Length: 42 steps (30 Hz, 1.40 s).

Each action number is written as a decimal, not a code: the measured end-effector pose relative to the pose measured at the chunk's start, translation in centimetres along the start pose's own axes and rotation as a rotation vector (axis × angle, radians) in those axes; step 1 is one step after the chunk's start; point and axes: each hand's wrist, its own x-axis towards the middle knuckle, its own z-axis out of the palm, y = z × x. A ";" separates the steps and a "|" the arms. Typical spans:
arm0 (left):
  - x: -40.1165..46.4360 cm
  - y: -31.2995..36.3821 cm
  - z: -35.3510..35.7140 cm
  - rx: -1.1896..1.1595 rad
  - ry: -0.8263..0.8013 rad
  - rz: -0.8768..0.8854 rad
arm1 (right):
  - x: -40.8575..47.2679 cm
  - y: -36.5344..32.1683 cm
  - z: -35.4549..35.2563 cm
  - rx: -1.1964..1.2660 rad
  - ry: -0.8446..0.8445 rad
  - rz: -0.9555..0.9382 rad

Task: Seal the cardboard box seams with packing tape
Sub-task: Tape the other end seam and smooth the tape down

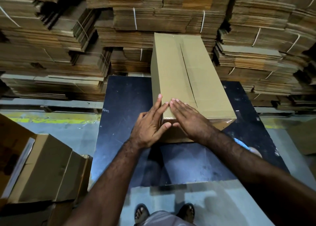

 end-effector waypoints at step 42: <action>3.6 7.0 2.5 0.758 0.000 0.017 | -9.1 11.0 1.9 -0.082 0.205 0.235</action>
